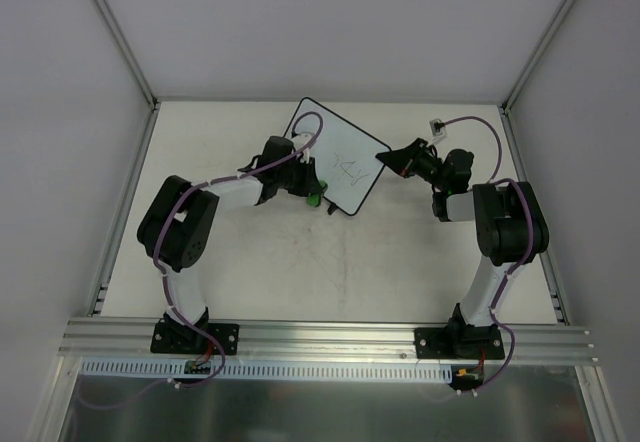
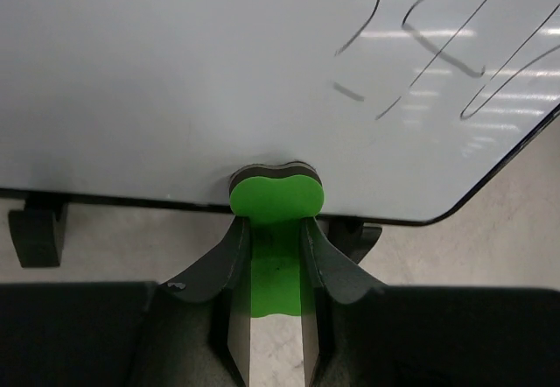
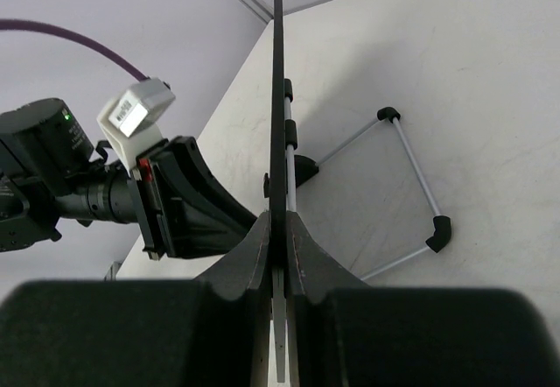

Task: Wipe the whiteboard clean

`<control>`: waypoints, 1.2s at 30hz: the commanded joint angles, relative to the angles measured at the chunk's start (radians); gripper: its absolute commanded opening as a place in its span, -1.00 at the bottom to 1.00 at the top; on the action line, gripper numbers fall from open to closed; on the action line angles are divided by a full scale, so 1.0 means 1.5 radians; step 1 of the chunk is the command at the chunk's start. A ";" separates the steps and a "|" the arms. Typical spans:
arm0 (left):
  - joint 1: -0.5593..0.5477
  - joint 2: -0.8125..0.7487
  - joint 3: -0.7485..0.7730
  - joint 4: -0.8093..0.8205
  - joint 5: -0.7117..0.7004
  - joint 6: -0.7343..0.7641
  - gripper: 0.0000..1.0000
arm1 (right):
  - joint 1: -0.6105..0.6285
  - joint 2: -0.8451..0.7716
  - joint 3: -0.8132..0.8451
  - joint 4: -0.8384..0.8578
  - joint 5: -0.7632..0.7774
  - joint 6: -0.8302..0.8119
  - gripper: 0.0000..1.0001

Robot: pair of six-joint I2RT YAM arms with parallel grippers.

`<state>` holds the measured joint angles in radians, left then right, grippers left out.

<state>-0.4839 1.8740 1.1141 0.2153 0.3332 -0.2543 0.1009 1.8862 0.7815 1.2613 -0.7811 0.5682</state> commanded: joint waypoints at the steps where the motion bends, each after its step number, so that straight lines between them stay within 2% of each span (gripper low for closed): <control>1: -0.009 -0.024 -0.055 0.032 0.008 -0.015 -1.00 | 0.017 -0.027 0.027 0.181 -0.047 0.002 -0.99; 5: -0.009 -0.019 -0.062 0.034 0.001 -0.015 -1.00 | 0.019 -0.027 0.027 0.181 -0.047 0.003 -0.99; 11: -0.009 -0.011 -0.013 0.020 -0.003 -0.014 -1.00 | 0.020 -0.027 0.029 0.181 -0.048 0.004 -0.99; 24: -0.009 0.077 0.265 -0.106 -0.014 0.018 -1.00 | 0.022 -0.028 0.027 0.181 -0.048 0.004 -0.99; 27: -0.009 0.091 0.300 -0.123 -0.022 0.026 -1.00 | 0.021 -0.030 0.026 0.181 -0.049 0.004 -0.99; 36: -0.009 0.112 0.307 -0.137 -0.032 0.037 -1.00 | 0.023 -0.030 0.027 0.181 -0.050 0.003 -0.99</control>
<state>-0.4858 2.0094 1.5536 0.0383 0.3141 -0.2256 0.1093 1.8862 0.7856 1.2667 -0.7868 0.5648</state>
